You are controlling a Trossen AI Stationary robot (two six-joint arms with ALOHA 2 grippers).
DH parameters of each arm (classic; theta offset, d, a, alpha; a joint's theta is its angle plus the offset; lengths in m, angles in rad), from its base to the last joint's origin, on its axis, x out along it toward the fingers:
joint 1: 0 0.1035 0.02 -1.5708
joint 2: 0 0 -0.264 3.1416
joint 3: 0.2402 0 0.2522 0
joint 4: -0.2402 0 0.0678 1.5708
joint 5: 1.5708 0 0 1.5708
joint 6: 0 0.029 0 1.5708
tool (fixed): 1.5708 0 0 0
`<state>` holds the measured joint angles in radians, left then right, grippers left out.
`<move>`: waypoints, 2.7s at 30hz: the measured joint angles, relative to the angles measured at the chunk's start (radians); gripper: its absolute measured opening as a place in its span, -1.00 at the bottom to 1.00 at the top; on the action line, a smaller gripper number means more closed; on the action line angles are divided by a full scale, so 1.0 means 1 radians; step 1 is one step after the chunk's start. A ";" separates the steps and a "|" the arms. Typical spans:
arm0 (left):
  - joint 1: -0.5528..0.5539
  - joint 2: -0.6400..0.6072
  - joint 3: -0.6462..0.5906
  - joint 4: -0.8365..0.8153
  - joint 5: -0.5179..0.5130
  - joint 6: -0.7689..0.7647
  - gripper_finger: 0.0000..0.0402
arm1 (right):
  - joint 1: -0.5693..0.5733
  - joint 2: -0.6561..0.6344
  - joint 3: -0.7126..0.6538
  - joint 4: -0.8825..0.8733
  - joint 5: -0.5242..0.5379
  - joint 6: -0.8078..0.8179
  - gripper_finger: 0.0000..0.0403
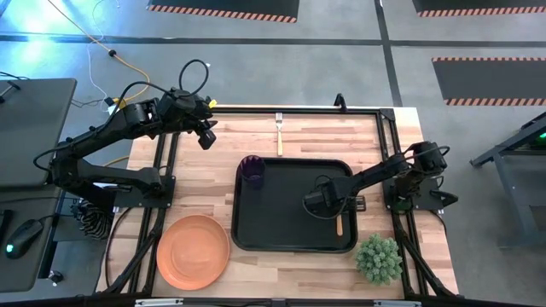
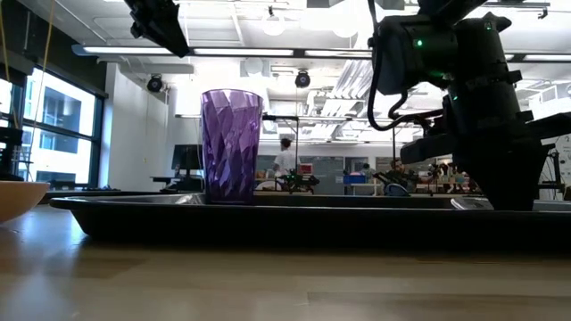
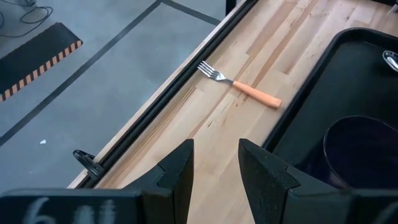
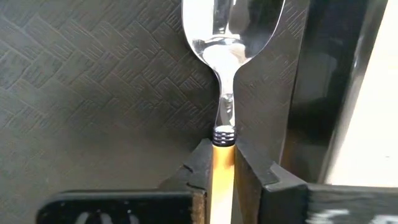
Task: Pick and place plate/cup/fork/spoon on tray
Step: Put the orange spoon on the right side of the black serving tray, then put the orange plate on the black serving tray to the left of the orange spoon
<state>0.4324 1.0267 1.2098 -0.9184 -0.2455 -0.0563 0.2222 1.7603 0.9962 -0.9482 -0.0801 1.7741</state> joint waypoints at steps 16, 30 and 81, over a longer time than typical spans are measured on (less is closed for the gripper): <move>0.000 0.000 0.000 0.000 0.000 0.008 -0.42 | 0.000 0.000 -0.001 -0.003 0.007 -0.025 -0.63; 0.000 0.000 0.000 0.000 0.000 0.008 -0.42 | 0.000 0.000 0.044 -0.075 0.023 -0.047 -0.40; 0.000 0.000 0.000 -0.010 0.000 -0.043 -0.42 | -0.351 -0.001 0.785 -0.331 0.578 -0.800 -0.40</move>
<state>0.4320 1.0267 1.2102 -0.9279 -0.2455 -0.0997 -0.1283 1.7596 1.7813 -1.2789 0.4980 0.9739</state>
